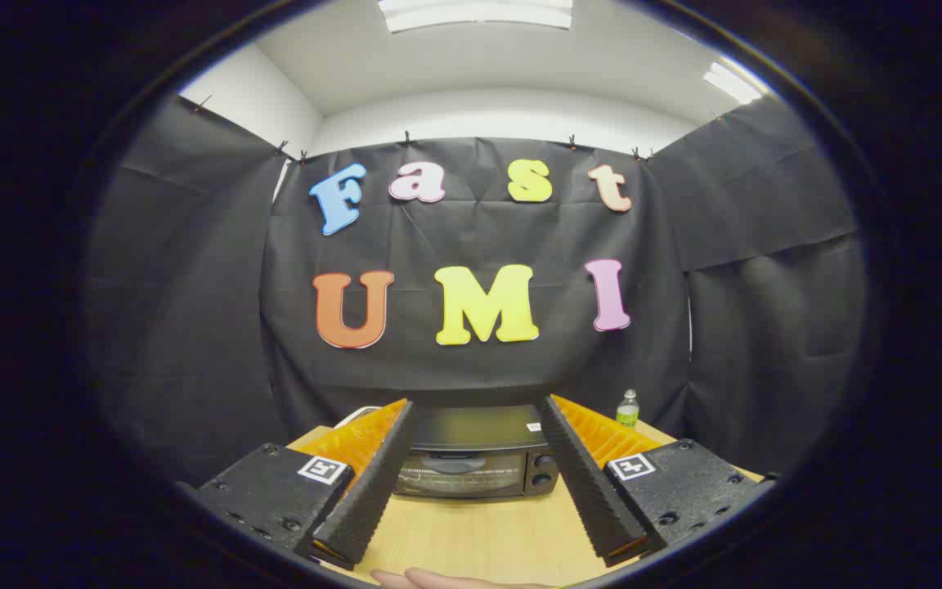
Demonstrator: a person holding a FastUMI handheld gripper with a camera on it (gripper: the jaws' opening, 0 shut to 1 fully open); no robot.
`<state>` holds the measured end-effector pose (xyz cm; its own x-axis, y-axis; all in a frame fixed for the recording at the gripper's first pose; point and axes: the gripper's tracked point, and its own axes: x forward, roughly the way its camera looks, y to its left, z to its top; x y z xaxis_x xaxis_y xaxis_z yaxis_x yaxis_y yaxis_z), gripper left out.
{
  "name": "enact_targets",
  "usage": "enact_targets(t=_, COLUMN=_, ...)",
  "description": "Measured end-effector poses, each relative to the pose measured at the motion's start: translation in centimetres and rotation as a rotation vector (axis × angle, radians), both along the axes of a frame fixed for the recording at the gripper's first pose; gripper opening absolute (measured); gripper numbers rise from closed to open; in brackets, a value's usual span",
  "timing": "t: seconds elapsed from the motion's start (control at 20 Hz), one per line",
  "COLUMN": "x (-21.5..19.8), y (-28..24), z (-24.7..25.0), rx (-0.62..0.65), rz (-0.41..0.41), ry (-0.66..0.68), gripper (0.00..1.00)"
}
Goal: Open the toaster oven, put the food inside, and close the toaster oven door.
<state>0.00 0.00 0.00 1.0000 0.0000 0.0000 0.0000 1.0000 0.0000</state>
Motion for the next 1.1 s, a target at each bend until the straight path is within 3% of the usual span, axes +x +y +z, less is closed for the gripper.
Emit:
enact_targets(t=0.75, x=3.1, y=-0.8, z=-1.1, rx=0.022, rz=-0.011, ry=0.02, gripper=1.0)
enact_targets(t=1.1, x=9.4, y=0.4, z=-5.3, rx=0.021, rz=-0.002, ry=0.081, gripper=1.0)
